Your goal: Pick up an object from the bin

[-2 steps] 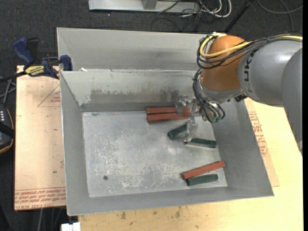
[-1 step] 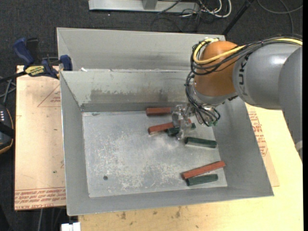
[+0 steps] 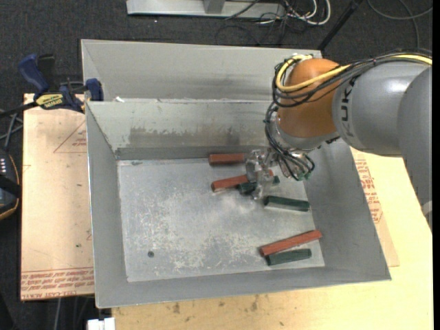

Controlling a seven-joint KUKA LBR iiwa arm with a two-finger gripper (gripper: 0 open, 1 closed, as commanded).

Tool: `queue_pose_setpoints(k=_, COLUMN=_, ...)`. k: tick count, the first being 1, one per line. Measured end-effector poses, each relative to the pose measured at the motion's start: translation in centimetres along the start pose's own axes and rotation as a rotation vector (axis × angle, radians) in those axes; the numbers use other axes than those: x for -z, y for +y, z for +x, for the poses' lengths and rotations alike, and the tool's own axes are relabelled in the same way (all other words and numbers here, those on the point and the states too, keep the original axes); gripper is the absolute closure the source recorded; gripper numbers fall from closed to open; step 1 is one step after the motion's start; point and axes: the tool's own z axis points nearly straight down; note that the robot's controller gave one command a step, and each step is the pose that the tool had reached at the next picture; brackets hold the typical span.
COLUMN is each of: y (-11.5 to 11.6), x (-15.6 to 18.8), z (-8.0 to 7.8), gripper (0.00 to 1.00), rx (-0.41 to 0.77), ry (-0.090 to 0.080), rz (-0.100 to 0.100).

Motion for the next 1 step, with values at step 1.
queue_pose_setpoints(k=1, y=2.52, x=14.12, z=3.46, gripper=1.0, rx=-0.005, ry=0.01, rz=-0.002)
